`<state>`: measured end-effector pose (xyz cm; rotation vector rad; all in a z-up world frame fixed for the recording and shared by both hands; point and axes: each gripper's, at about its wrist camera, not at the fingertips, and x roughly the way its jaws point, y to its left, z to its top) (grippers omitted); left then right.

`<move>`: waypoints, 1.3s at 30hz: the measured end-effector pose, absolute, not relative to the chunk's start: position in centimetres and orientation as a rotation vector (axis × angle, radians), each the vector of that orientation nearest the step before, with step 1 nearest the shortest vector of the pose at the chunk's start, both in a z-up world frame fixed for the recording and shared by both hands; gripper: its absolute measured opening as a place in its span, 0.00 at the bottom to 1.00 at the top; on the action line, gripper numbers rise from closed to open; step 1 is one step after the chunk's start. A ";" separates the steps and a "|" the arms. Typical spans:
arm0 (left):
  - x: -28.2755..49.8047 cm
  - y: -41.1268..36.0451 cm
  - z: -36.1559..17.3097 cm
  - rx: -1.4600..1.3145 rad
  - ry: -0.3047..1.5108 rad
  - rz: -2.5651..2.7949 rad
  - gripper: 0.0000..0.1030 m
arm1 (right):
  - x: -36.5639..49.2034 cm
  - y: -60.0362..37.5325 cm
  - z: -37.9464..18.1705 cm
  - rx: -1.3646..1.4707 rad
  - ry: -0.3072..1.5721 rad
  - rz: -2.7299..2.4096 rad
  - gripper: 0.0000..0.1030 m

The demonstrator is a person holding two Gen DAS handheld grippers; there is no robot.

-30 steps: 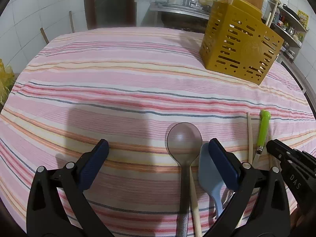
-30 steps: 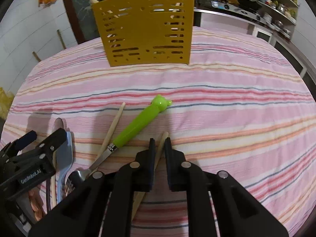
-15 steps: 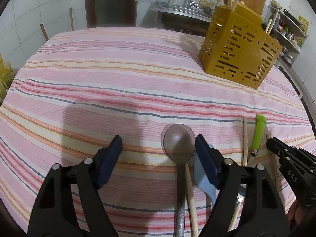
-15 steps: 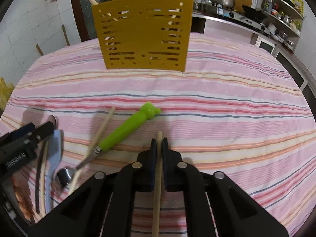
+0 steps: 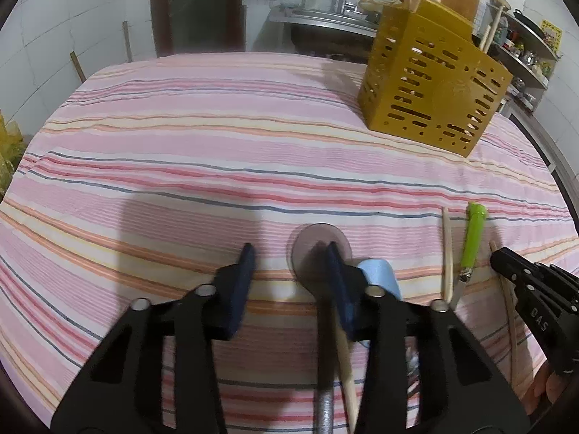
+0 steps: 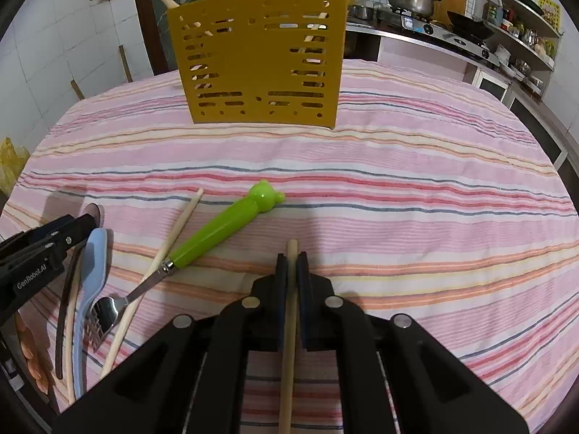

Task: Organize utensils

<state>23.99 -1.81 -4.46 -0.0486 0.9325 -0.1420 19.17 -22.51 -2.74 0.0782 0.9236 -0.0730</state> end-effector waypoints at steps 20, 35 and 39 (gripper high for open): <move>23.1 -1.5 -2.5 -0.034 0.851 -0.159 0.01 | 18.4 -23.2 -2.6 0.114 0.890 -0.036 0.06; 23.1 1.1 -2.2 -0.089 0.857 -0.118 0.67 | 18.1 -23.7 -2.8 0.167 0.890 -0.023 0.07; 23.6 -0.7 -2.7 -0.063 0.871 -0.133 0.75 | 17.9 -23.8 -2.8 0.172 0.887 -0.024 0.07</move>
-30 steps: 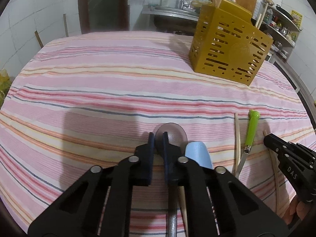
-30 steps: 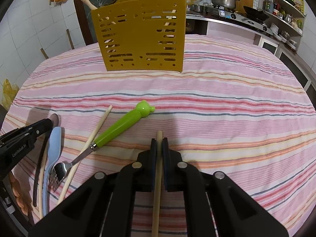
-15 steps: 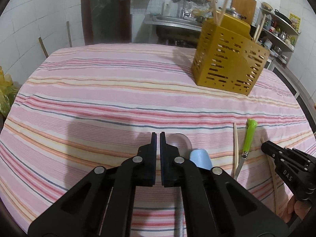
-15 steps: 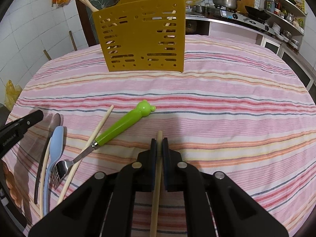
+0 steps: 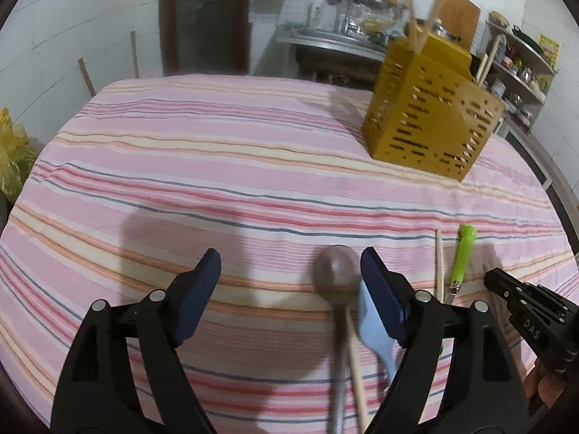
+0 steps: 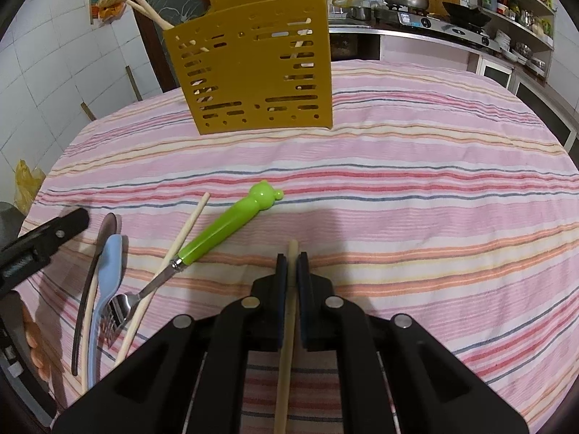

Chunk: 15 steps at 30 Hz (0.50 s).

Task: Organize utensils

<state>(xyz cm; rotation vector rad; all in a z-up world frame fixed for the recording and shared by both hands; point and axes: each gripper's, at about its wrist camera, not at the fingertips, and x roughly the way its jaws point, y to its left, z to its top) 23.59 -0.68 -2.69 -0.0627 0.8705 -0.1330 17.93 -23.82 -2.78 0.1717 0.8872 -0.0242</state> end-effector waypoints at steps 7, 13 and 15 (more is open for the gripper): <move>24.8 -2.6 -4.5 -0.033 0.930 -0.139 0.75 | 17.3 -24.2 -2.6 0.155 0.892 -0.034 0.07; 25.4 -2.3 -4.7 -0.051 0.937 -0.132 0.75 | 17.3 -24.2 -2.7 0.157 0.891 -0.039 0.07; 25.6 -2.4 -4.7 -0.047 0.942 -0.128 0.75 | 17.3 -24.2 -2.7 0.162 0.892 -0.039 0.07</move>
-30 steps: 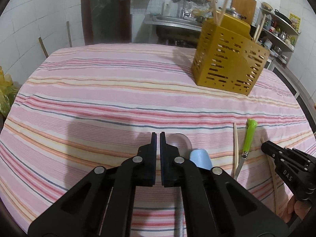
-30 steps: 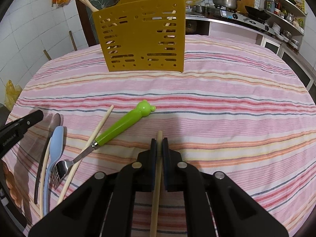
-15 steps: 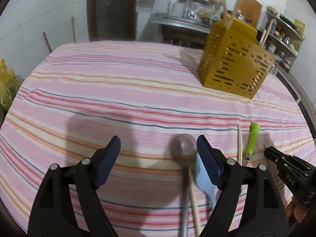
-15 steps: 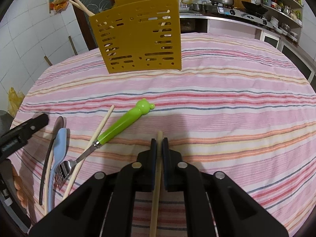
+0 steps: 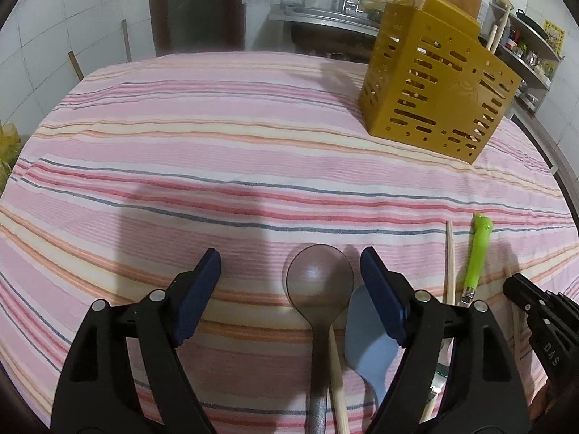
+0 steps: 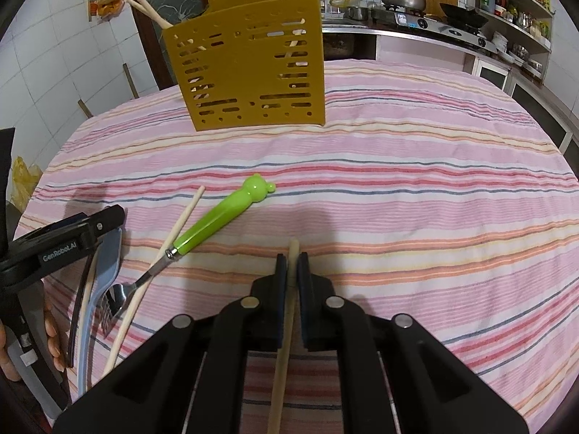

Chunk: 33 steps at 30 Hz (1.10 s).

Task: Organize utensils

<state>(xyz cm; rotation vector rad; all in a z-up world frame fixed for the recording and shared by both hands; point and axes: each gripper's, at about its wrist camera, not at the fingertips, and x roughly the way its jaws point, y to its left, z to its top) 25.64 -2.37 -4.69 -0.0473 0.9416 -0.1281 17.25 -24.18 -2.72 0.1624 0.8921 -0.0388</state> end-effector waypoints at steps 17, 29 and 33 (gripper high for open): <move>24.0 -3.6 -4.8 -0.012 0.932 -0.149 0.72 | 15.9 -23.4 -2.7 0.111 0.887 -0.068 0.28; 24.5 -3.5 -4.7 -0.025 0.973 -0.127 0.37 | 17.3 -23.6 -2.6 0.120 0.912 -0.077 0.24; 24.8 -3.2 -4.3 -0.047 0.990 -0.150 0.34 | 17.9 -23.9 -2.6 0.134 0.923 -0.073 0.09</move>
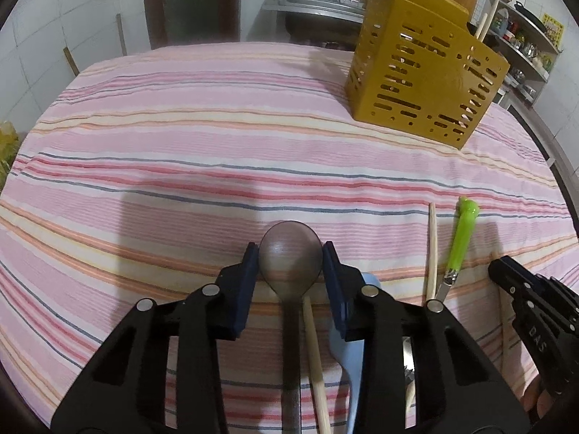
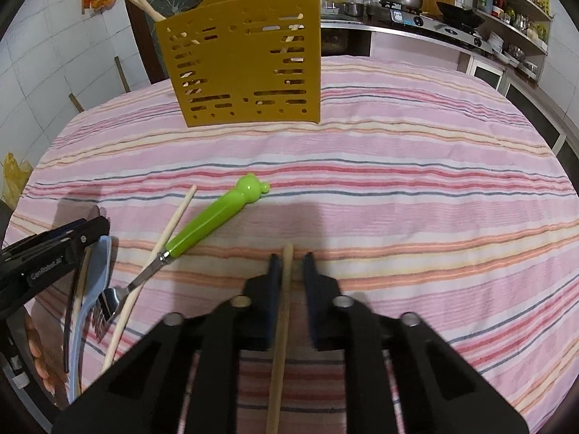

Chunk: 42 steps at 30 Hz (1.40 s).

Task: Organize utensils

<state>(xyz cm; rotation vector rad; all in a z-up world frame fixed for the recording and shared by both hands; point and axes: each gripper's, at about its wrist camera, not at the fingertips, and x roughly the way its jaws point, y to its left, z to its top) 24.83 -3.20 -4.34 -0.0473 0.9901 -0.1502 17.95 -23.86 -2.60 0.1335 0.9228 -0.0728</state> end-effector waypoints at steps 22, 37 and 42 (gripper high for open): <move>19.1 -1.8 2.5 -0.060 0.692 -0.130 0.34 | 14.0 -25.4 4.6 0.188 0.583 -0.053 0.06; 13.3 -1.2 6.5 -0.028 0.479 -0.121 0.34 | 10.9 -25.1 7.7 0.137 0.400 -0.056 0.06; 12.6 -1.7 7.6 -0.020 0.446 -0.129 0.34 | 10.4 -25.5 8.7 0.144 0.359 -0.053 0.06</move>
